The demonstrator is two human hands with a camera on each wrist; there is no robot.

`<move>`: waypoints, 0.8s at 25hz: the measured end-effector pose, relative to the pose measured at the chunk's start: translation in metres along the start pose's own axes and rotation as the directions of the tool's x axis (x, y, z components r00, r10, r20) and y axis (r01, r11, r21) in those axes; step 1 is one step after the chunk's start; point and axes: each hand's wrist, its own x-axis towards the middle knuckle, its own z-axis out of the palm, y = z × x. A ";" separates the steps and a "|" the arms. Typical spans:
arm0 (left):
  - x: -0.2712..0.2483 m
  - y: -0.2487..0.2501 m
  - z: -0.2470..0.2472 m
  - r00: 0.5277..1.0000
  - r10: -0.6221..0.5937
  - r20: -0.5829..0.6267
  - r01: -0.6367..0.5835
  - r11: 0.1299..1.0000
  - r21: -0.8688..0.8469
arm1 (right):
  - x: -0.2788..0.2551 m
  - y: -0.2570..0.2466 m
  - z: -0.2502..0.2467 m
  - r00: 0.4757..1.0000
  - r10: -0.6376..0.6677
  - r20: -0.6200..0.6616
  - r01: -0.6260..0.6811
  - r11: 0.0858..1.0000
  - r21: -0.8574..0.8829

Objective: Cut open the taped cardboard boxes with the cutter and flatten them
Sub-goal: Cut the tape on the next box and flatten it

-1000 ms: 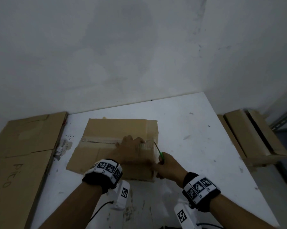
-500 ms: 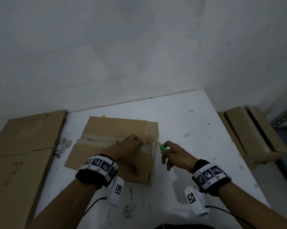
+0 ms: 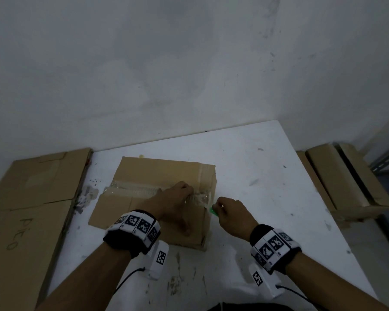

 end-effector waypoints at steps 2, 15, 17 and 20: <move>0.001 0.001 0.001 1.000 -0.001 -0.002 0.001 1.000 -0.003 | 0.000 -0.002 0.000 0.999 -0.047 0.016 0.047 0.999 -0.024; 0.001 0.002 0.004 1.000 -0.010 0.026 0.011 1.000 -0.010 | -0.024 0.039 -0.033 0.966 0.250 -0.066 -0.198 0.879 0.433; 0.002 0.004 0.002 0.999 -0.010 0.036 0.011 1.000 -0.009 | -0.024 0.030 -0.029 0.979 0.194 -0.058 -0.155 0.902 0.403; 0.003 0.005 0.000 0.999 -0.019 0.043 0.020 1.000 -0.008 | -0.015 0.010 -0.020 0.993 0.106 -0.045 -0.084 0.934 0.348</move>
